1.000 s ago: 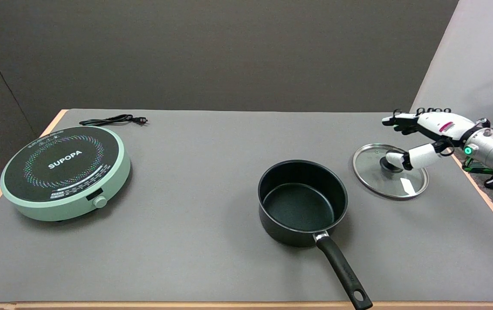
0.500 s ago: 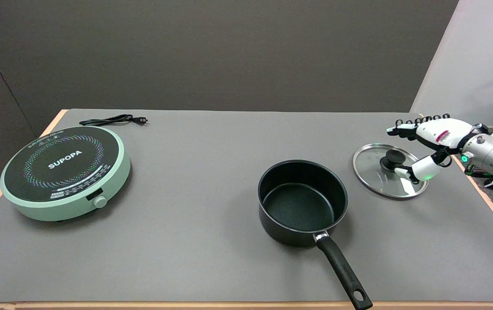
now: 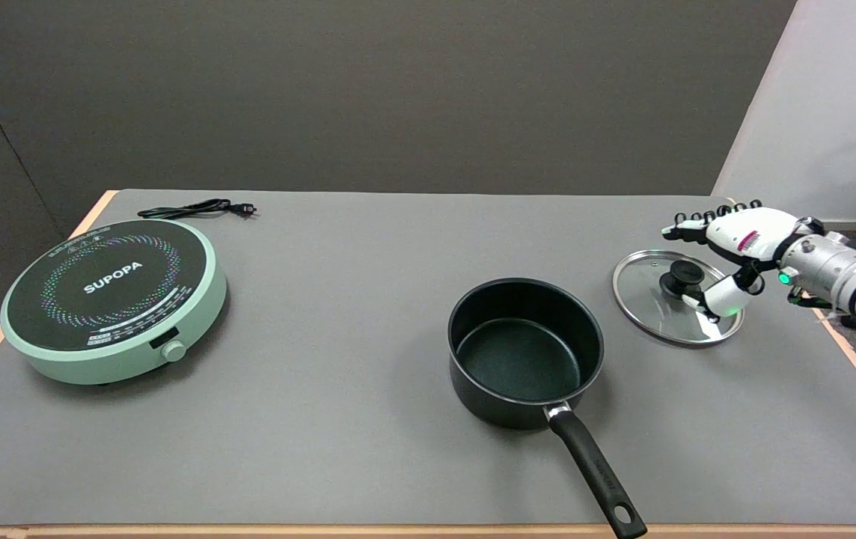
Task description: Pick up the pot lid.
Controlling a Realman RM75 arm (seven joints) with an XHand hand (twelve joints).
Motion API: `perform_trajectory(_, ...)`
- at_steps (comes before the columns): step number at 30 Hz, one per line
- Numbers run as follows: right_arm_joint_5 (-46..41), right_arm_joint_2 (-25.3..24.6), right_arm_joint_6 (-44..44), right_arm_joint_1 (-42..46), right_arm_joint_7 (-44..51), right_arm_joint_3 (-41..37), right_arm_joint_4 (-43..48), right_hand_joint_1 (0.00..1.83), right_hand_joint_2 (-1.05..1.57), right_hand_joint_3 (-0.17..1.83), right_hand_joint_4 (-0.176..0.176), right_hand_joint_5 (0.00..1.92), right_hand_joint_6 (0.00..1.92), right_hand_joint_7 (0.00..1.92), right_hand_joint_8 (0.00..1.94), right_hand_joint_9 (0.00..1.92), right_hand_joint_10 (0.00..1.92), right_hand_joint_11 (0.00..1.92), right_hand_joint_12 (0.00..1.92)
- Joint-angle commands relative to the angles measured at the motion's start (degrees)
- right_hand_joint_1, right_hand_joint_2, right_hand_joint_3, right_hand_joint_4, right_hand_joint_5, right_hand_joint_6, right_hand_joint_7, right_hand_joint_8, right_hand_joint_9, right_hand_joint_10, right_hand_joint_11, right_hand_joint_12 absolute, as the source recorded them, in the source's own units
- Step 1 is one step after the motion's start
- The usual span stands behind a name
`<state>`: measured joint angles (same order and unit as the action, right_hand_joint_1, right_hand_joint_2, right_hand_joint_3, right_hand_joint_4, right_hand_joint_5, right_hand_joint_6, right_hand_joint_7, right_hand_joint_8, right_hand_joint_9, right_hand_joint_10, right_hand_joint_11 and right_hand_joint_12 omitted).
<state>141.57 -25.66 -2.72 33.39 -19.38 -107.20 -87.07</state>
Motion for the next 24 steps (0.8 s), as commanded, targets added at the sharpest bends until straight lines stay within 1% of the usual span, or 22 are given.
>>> perform_trajectory(1, 0.1, 0.2, -1.3, -14.9, 4.2, 14.2, 6.9, 0.80, 0.52, 0.97, 0.054, 0.33, 0.15, 0.44, 0.18, 0.49, 0.31, 0.33, 0.62)
perform_trajectory(6, 0.1, 0.2, -1.4, -15.6, 4.2, 14.3, 8.3, 0.82, 0.54, 0.97, 0.054, 0.35, 0.16, 0.45, 0.18, 0.50, 0.32, 0.32, 0.61)
perform_trajectory(13, 0.1, 0.2, -1.1, -15.3, 4.2, 14.3, 9.2, 0.87, 0.61, 0.93, 0.066, 0.47, 0.27, 0.54, 0.22, 0.55, 0.37, 0.34, 0.60)
perform_trajectory(17, 0.1, 0.2, -1.0, -15.2, 4.2, 14.4, 9.8, 0.88, 0.63, 0.91, 0.068, 0.49, 0.30, 0.56, 0.24, 0.57, 0.40, 0.36, 0.61)
perform_trajectory(24, 0.1, 0.1, -1.2, -15.0, 4.2, 15.1, 10.0, 0.89, 0.64, 0.91, 0.069, 0.49, 0.31, 0.56, 0.25, 0.57, 0.42, 0.36, 0.62)
